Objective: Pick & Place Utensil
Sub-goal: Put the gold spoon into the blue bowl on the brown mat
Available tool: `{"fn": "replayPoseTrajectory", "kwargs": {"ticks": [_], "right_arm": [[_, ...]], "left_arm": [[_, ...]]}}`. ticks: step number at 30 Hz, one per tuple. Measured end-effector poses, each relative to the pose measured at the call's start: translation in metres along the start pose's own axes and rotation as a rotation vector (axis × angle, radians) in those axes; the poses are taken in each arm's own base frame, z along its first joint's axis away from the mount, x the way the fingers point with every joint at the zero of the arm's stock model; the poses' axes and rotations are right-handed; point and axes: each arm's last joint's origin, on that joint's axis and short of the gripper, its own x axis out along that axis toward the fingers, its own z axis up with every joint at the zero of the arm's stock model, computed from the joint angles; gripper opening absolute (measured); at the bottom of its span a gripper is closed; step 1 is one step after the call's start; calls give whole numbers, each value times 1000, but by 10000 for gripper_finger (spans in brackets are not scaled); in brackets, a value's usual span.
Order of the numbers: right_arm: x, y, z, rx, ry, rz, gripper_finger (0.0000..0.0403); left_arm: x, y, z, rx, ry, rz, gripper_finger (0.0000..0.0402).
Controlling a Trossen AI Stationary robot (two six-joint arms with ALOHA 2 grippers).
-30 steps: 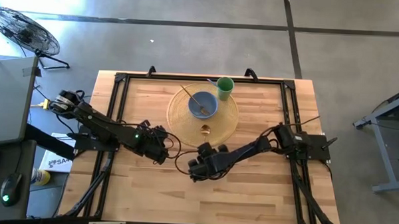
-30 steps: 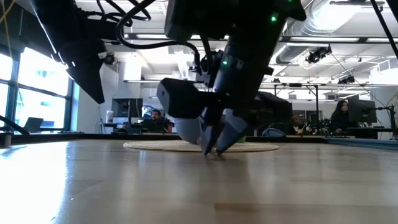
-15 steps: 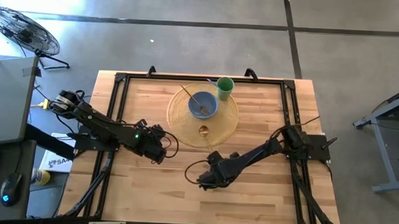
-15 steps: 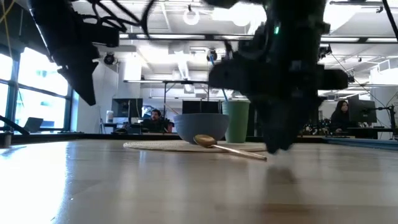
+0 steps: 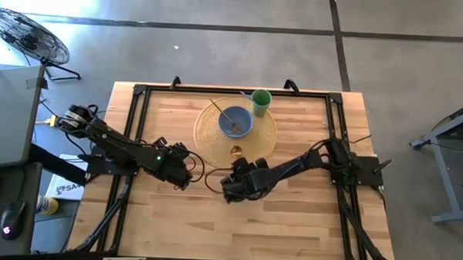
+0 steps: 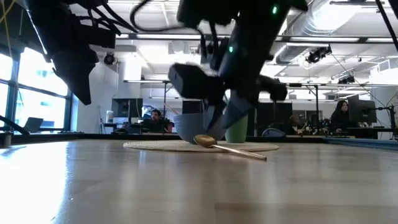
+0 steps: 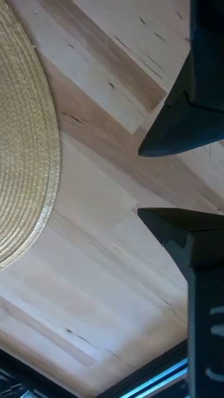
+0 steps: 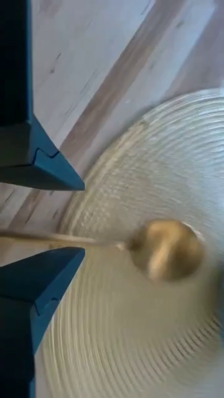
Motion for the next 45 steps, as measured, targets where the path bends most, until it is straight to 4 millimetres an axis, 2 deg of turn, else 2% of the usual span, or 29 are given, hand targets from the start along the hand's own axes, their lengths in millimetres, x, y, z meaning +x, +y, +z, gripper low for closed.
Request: {"fn": "replayPoseTrajectory", "kwargs": {"ticks": [3, 6, 12, 18, 23, 28, 35, 45], "right_arm": [[23, -9, -6, 34, 46, 22, 152], [30, -16, -11, 52, 14, 9, 143], [22, -10, -12, -13, -14, 26, 122], [10, -4, -17, -72, -148, 9, 113], [19, -14, -24, -37, -163, -23, 112], [35, -21, -35, -12, -156, 26, 112], [43, -29, -44, 13, -184, 45, 108], [43, -30, -44, 7, -185, 43, 37]], "left_arm": [[0, 0, 0, 3, 3, 4, 138], [0, 0, 0, 2, 2, 3, 138], [0, 0, 0, 3, 2, 3, 138], [0, 0, 0, 3, 3, 3, 138], [0, 0, 0, 4, 6, 1, 138], [0, 0, 0, 4, 6, 1, 138], [0, 0, 0, 4, 6, 1, 138], [0, 0, 0, 1, 5, 1, 138]]}}
